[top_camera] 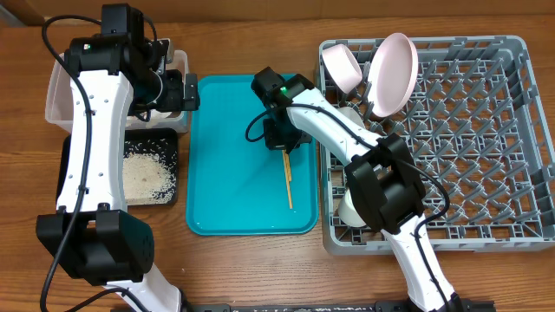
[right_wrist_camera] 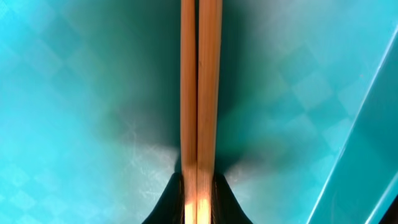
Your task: Sort waste into correct bins and load items into the dishwasher
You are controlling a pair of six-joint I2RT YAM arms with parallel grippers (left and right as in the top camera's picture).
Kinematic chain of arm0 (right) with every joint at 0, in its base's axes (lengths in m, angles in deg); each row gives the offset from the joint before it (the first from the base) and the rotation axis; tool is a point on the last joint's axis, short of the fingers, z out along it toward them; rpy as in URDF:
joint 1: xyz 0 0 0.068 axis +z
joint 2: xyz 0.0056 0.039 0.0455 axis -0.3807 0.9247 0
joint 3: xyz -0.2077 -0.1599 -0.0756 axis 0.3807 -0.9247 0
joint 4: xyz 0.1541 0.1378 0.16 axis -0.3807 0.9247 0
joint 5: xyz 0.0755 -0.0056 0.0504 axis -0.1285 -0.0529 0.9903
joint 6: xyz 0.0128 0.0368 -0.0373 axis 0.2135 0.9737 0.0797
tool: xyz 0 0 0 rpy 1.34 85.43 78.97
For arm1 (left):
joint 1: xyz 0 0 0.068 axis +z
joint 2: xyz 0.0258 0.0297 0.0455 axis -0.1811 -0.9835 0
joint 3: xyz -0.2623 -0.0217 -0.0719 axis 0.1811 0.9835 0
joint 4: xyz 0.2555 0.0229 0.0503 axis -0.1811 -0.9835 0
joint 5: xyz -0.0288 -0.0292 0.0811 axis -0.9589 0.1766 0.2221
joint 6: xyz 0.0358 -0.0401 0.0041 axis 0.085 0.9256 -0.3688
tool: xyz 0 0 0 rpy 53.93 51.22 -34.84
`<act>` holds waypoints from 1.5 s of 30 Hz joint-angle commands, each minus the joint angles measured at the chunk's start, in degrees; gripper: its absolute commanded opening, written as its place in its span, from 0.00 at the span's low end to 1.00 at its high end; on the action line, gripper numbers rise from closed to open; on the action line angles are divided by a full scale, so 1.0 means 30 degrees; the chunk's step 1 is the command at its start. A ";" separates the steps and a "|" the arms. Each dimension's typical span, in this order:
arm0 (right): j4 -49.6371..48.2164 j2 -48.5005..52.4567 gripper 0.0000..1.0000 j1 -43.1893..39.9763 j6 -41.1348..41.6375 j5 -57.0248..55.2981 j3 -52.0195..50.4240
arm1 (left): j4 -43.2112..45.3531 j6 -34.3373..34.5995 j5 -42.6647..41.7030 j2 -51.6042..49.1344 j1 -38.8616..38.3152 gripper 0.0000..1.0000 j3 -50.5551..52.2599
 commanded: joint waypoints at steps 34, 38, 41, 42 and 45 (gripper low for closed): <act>-0.0969 -0.0182 0.58 -0.0430 -0.1268 -0.2047 0.0612 | 0.0000 0.0175 0.0073 -0.0095 -0.0015 1.00 -0.0350; -0.1902 -0.0182 0.56 -0.0729 -0.1275 -0.2047 -0.0437 | 0.0007 0.0175 0.0073 -0.0095 -0.0015 1.00 -0.0350; -0.2535 -0.0182 0.55 -0.0867 -0.1275 -0.2040 -0.1173 | 0.0000 0.0175 0.0073 -0.0095 -0.0015 1.00 -0.0350; -0.2739 -0.0182 0.54 -0.0896 -0.1268 -0.2033 -0.1435 | 0.0007 0.0175 0.0073 -0.0095 -0.0015 1.00 -0.0350; -0.2856 -0.0182 0.50 -0.0896 -0.1268 -0.2033 -0.1865 | 0.0000 0.0175 0.0073 -0.0095 -0.0015 1.00 -0.0350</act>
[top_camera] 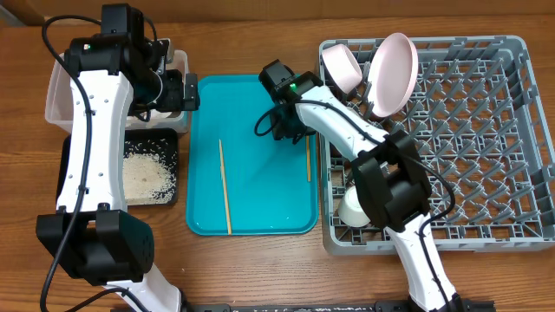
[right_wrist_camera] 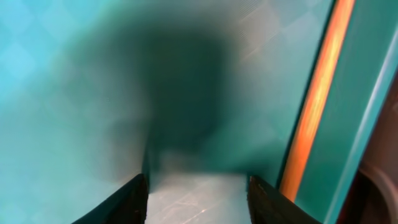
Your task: Sort waste into correct bins and load items into the dishwasher
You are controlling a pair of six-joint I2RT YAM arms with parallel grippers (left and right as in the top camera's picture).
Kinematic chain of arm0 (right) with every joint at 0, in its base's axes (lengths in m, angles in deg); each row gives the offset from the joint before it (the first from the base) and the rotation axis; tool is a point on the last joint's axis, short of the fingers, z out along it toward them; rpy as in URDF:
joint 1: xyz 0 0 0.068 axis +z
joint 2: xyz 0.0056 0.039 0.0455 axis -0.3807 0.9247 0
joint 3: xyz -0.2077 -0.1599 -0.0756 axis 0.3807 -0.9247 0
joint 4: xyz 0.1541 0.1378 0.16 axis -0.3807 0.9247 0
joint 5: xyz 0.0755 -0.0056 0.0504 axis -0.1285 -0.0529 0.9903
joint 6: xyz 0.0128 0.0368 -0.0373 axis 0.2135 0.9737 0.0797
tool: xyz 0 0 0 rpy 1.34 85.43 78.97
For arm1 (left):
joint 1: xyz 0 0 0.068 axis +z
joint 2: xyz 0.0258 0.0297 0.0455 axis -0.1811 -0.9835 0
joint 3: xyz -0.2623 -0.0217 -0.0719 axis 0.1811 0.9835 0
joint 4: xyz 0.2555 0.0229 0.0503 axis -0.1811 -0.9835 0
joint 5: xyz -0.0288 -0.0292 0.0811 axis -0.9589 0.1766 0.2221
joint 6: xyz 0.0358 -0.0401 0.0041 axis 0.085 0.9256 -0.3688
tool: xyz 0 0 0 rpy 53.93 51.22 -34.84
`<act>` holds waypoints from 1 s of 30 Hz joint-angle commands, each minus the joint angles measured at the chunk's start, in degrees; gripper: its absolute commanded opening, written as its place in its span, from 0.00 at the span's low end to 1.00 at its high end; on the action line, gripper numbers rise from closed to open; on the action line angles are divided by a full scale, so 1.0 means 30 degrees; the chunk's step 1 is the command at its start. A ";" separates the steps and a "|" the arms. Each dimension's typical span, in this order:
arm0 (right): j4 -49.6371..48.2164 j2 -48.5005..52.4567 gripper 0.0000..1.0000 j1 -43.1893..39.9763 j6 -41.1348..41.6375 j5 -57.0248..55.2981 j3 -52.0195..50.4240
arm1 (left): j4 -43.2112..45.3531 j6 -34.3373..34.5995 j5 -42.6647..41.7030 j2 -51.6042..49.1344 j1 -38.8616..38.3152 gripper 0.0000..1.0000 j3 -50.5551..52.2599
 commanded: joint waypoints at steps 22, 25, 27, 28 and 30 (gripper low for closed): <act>0.2178 -0.0029 0.60 0.3606 -0.1049 0.0401 0.2142 | 0.0007 0.0175 0.0073 -0.0095 -0.0015 1.00 -0.0350; 0.1792 -0.0007 0.64 0.4255 -0.1042 -0.0415 0.1909 | 0.0007 0.0175 0.0073 -0.0095 -0.0015 1.00 -0.0350; 0.1209 0.0036 0.64 0.4495 -0.1042 -0.0466 0.1457 | 0.0000 0.0175 0.0073 -0.0095 -0.0015 1.00 -0.0350; 0.0918 0.0051 0.64 0.4561 -0.1049 -0.0474 0.1173 | 0.0000 0.0175 0.0073 -0.0095 -0.0015 1.00 -0.0350; 0.0401 0.0124 0.64 0.4605 -0.1042 -0.0605 0.0539 | 0.0000 0.0175 0.0073 -0.0095 -0.0015 1.00 -0.0350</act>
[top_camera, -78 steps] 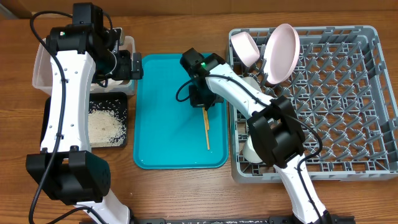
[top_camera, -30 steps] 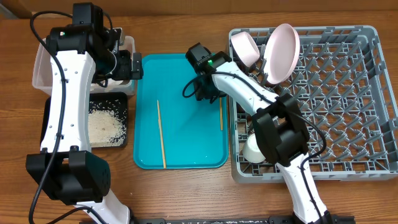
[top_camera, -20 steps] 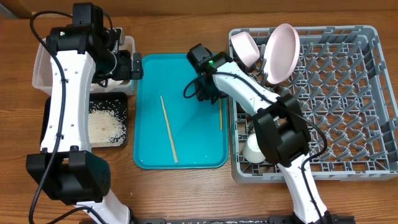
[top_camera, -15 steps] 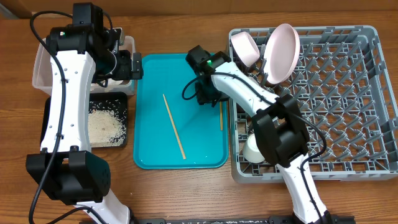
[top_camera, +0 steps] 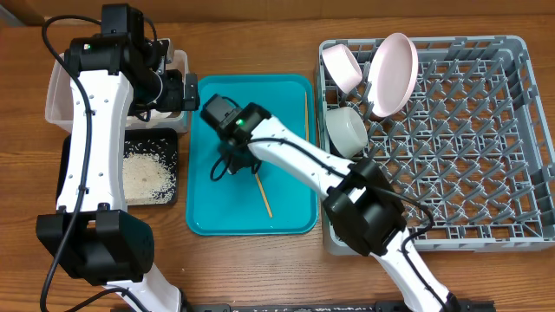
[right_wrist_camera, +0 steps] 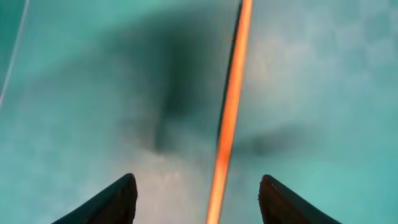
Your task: Sort waste into correct bins and load items into the dishwasher
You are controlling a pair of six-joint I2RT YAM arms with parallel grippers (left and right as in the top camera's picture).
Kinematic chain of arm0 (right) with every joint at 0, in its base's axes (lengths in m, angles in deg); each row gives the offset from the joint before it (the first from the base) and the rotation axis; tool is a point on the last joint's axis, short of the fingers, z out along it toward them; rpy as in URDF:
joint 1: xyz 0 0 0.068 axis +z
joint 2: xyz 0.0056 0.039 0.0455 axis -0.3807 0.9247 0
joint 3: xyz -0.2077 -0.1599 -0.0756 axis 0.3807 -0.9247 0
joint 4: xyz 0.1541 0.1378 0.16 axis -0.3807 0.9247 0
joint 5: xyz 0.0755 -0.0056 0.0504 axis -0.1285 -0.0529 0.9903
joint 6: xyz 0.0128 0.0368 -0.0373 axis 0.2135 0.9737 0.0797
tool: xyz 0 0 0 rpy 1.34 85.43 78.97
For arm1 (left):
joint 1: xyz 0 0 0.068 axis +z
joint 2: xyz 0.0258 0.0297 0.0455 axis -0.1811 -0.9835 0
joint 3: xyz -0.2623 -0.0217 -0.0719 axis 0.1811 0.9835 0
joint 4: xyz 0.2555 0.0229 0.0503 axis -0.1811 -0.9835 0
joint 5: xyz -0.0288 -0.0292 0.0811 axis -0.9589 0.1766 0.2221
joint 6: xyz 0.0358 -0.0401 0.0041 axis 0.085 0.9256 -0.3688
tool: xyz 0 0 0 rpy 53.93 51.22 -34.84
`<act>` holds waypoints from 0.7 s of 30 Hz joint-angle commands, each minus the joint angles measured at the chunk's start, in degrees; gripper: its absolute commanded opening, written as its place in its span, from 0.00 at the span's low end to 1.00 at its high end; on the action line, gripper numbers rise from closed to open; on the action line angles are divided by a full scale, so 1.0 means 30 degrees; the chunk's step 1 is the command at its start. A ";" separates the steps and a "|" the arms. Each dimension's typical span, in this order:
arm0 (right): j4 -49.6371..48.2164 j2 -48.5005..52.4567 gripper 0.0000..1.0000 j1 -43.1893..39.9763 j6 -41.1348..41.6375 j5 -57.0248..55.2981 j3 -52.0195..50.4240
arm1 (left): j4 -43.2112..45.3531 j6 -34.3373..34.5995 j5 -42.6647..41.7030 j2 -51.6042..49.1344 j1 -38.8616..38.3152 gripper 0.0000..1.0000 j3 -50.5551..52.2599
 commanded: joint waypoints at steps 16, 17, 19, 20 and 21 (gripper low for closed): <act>-0.0561 0.0219 0.17 -0.0867 0.0634 0.0860 -0.1974 | 0.0000 0.0175 0.0066 -0.0095 -0.0015 1.00 -0.0350; -0.0466 0.0219 0.12 -0.0867 0.0852 0.0867 -0.1974 | 0.0000 0.0175 0.0066 -0.0095 -0.0015 1.00 -0.0350; -0.0321 0.0219 0.08 -0.0867 0.1056 0.0874 -0.1974 | 0.0000 0.0175 0.0066 -0.0095 -0.0015 1.00 -0.0350; -0.0270 0.0219 0.06 -0.0918 0.1122 0.0852 -0.1974 | 0.0000 0.0175 0.0066 -0.0095 -0.0015 1.00 -0.0350; -0.0240 0.0219 0.04 -0.0954 0.1180 0.0874 -0.1974 | 0.0000 0.0175 0.0066 -0.0095 -0.0015 1.00 -0.0350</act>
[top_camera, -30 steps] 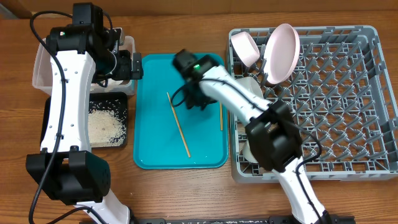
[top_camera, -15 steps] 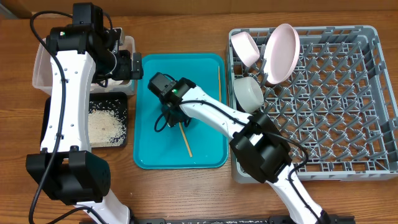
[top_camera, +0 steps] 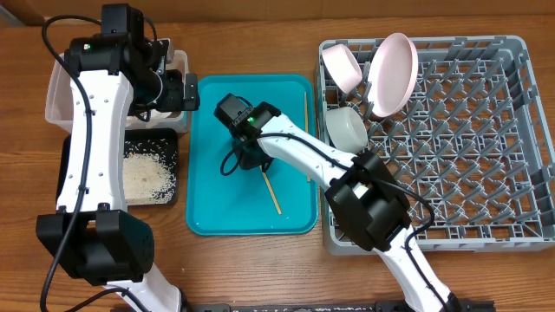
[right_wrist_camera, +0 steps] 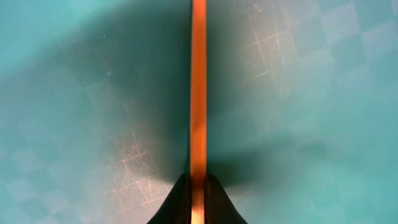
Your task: Sort waste into correct bins and load items into the dishwasher
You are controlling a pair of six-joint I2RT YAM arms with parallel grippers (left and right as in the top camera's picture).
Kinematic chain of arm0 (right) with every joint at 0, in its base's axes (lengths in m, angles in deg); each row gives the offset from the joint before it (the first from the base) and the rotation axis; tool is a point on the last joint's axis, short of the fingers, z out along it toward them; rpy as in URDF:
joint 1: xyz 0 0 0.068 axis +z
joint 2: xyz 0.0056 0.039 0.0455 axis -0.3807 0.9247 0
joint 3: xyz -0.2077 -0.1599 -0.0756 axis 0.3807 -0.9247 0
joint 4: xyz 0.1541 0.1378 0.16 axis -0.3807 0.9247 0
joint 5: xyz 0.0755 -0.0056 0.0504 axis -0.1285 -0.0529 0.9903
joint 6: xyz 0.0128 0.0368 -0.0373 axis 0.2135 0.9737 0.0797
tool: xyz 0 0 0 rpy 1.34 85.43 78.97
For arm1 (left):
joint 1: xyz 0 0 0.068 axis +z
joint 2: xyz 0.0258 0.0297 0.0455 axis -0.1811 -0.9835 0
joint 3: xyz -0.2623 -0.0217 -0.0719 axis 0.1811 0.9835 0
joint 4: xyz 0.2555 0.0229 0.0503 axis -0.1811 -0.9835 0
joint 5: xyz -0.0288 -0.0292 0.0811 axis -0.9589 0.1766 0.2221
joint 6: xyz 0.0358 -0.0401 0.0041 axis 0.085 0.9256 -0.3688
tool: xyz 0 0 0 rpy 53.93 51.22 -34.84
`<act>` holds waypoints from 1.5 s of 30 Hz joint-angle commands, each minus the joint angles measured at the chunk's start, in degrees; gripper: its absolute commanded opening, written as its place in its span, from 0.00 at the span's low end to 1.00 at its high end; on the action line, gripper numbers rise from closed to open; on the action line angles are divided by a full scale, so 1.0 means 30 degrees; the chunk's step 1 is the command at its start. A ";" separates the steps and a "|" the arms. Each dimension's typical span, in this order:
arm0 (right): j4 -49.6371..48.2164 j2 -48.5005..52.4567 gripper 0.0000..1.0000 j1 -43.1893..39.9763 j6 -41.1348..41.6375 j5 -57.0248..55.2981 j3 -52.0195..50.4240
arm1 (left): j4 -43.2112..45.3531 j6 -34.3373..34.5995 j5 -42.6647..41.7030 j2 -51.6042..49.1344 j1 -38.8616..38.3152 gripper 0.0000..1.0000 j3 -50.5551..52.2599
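One wooden chopstick [right_wrist_camera: 198, 93] lies on the teal tray [top_camera: 206, 204], and my right gripper [right_wrist_camera: 198, 200] is shut on its upper end. Overhead, this chopstick [top_camera: 271, 195] runs from the right gripper [top_camera: 251, 158] toward the tray's front. A second chopstick [top_camera: 306, 139] lies along the tray's right edge. My left gripper [top_camera: 178, 91] hangs over the white bin [top_camera: 59, 100] at the back left; whether it is open or shut does not show.
A grey dish rack [top_camera: 486, 130] stands at the right with a pink bowl [top_camera: 342, 65], a pink plate [top_camera: 392, 74] and a white cup [top_camera: 347, 130]. A black tray of pale grains [top_camera: 147, 169] sits left of the teal tray.
My right gripper was open astride the chopstick and has shut on it. Gripper and chopstick have shifted slightly right and back on the tray. The left arm has not moved.
My right gripper first held two chopsticks together at mid-tray. Then it stood open near the right edge, one stick at the tray's left, one at its right. Then it was open over the left stick, and now it grips that stick.
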 commanded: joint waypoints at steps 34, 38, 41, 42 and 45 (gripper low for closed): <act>0.3104 -0.0692 0.04 -0.1887 0.0925 0.0780 0.2652 | 0.0000 0.0175 0.0066 -0.0095 -0.0015 1.00 -0.0350; 0.3840 -0.1705 0.04 -0.2273 0.0765 0.0780 0.2834 | 0.0000 0.0175 0.0066 -0.0095 -0.0015 1.00 -0.0350; 0.4481 -0.2718 0.04 -0.2586 0.0466 0.0780 0.2834 | 0.0000 0.0175 0.0066 -0.0095 -0.0015 1.00 -0.0350; 0.4641 -0.2980 0.04 -0.2667 0.0393 0.0772 0.2841 | 0.0000 0.0175 0.0066 -0.0095 -0.0015 1.00 -0.0350; 0.5581 -0.4342 0.04 -0.3133 0.0342 0.0619 0.2841 | 0.0000 0.0175 0.0066 -0.0095 -0.0015 1.00 -0.0350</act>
